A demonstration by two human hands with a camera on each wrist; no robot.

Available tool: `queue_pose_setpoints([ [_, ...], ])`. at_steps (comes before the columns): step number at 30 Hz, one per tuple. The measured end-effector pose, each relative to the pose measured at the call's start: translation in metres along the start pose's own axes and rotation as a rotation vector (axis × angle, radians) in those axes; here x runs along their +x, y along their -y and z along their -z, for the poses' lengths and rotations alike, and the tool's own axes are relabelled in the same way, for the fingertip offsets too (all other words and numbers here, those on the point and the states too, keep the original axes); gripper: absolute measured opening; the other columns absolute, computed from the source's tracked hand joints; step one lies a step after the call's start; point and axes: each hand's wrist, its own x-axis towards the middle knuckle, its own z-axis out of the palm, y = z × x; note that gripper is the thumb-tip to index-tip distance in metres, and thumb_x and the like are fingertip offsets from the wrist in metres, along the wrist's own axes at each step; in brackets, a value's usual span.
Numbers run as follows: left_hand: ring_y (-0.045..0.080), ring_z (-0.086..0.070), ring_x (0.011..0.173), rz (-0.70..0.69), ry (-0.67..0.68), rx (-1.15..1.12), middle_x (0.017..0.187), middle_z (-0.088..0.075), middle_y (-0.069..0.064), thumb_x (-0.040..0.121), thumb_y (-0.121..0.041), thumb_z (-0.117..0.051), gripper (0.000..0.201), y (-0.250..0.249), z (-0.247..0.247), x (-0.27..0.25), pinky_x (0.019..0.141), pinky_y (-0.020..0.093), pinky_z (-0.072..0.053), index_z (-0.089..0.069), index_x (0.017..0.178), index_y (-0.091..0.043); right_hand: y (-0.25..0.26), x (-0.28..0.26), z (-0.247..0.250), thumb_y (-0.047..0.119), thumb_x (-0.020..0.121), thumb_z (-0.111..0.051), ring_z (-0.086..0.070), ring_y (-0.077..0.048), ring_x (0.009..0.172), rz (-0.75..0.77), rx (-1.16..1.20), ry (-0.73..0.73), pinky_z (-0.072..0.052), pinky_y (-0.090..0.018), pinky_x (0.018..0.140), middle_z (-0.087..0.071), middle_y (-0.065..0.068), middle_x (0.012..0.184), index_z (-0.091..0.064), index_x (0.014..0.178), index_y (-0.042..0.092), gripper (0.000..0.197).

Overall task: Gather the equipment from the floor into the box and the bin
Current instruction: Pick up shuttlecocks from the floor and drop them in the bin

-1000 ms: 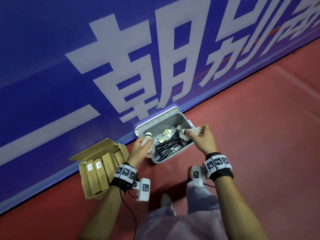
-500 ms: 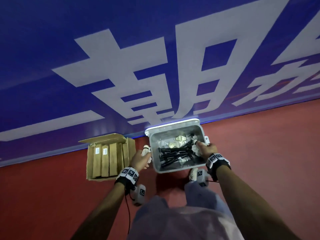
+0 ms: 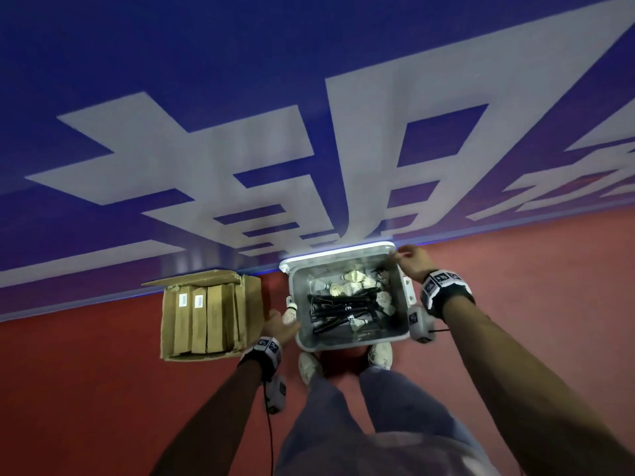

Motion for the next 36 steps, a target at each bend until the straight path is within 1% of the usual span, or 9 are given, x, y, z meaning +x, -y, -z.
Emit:
queue_pose_setpoints([
  [4, 0.035, -0.069, 0.105, -0.103, -0.001, 0.056, 0.115, -0.069, 0.014, 0.088, -0.036, -0.077, 0.059, -0.065, -0.005, 0.0, 0.079, 0.034, -0.051, -0.043, 0.127, -0.006, 0.003, -0.021, 0.023, 0.031, 0.099, -0.068, -0.067, -0.027, 0.099, 0.043, 0.122, -0.118, -0.052, -0.034, 0.089, -0.072, -0.013, 0.109, -0.066, 0.119, 0.007, 0.031],
  [9, 0.037, -0.045, 0.14, -0.133, -0.053, 0.045, 0.154, -0.038, 0.015, 0.081, -0.036, -0.083, 0.098, -0.112, -0.009, 0.01, 0.113, 0.04, -0.044, -0.025, 0.155, -0.013, -0.016, -0.057, 0.031, 0.029, 0.1, -0.065, -0.063, -0.021, 0.097, 0.082, 0.221, -0.203, -0.044, -0.025, 0.083, -0.068, -0.006, 0.103, -0.064, 0.126, 0.009, 0.033],
  [12, 0.034, -0.046, 0.141, -0.222, -0.05, 0.037, 0.155, -0.043, 0.013, 0.085, -0.036, -0.079, 0.089, -0.124, -0.001, 0.004, 0.115, 0.041, -0.043, -0.03, 0.154, -0.011, -0.012, -0.071, 0.023, 0.028, 0.101, -0.064, -0.065, -0.019, 0.094, 0.06, 0.246, -0.181, -0.045, -0.024, 0.078, -0.069, -0.005, 0.102, -0.065, 0.122, 0.009, 0.028],
  [16, 0.027, -0.055, 0.133, -0.357, -0.055, 0.03, 0.145, -0.056, 0.004, 0.094, -0.037, -0.068, 0.057, -0.133, 0.024, -0.033, 0.109, 0.034, -0.045, -0.051, 0.144, -0.017, 0.019, -0.075, 0.011, 0.025, 0.102, -0.063, -0.065, -0.016, 0.085, 0.134, 0.217, -0.095, -0.046, -0.007, 0.066, -0.069, -0.004, 0.1, -0.065, 0.116, 0.008, 0.023],
  [18, 0.022, -0.058, 0.13, -0.425, -0.067, -0.048, 0.14, -0.061, 0.0, 0.092, -0.046, -0.065, 0.053, -0.13, 0.04, -0.056, 0.11, 0.036, -0.046, -0.057, 0.139, -0.023, 0.038, -0.079, 0.008, 0.029, 0.101, -0.064, -0.067, -0.02, 0.089, 0.209, 0.207, -0.052, -0.05, -0.015, 0.071, -0.071, -0.003, 0.1, -0.065, 0.117, 0.01, 0.025],
  [21, 0.008, -0.063, 0.12, -0.541, -0.136, -0.305, 0.127, -0.069, -0.009, 0.095, -0.044, -0.064, 0.038, -0.117, 0.067, -0.095, 0.107, 0.039, -0.052, -0.063, 0.129, -0.028, 0.068, -0.092, 0.001, 0.033, 0.1, -0.065, -0.066, -0.007, 0.087, 0.311, 0.179, -0.011, -0.052, -0.021, 0.076, -0.069, 0.004, 0.102, -0.065, 0.12, 0.016, 0.026],
  [24, -0.001, -0.065, 0.108, -0.641, -0.276, -0.459, 0.119, -0.071, -0.017, 0.101, -0.031, -0.065, 0.023, -0.101, 0.101, -0.143, 0.094, 0.023, -0.053, -0.067, 0.123, -0.031, 0.103, -0.115, -0.008, 0.04, 0.098, -0.065, -0.065, 0.001, 0.097, 0.454, 0.068, 0.023, -0.053, -0.023, 0.085, -0.07, 0.01, 0.107, -0.064, 0.124, 0.022, 0.031],
  [32, 0.009, -0.069, 0.105, -0.784, -0.677, -0.689, 0.112, -0.073, -0.01, 0.1, -0.015, -0.066, 0.019, -0.004, 0.198, -0.26, 0.087, 0.019, -0.053, -0.068, 0.118, -0.022, 0.21, -0.215, -0.084, 0.046, 0.095, -0.067, -0.064, -0.005, 0.106, 0.87, -0.14, 0.238, -0.056, -0.031, 0.091, -0.067, 0.01, 0.115, -0.064, 0.123, 0.028, 0.033],
  [36, 0.012, -0.07, 0.108, -0.771, -0.867, -0.696, 0.115, -0.073, -0.005, 0.097, -0.023, -0.068, 0.022, 0.085, 0.235, -0.322, 0.09, 0.022, -0.052, -0.068, 0.119, -0.018, 0.247, -0.294, -0.154, 0.043, 0.096, -0.068, -0.064, -0.005, 0.106, 1.095, -0.211, 0.339, -0.05, -0.021, 0.089, -0.069, 0.009, 0.114, -0.065, 0.121, 0.024, 0.032],
])
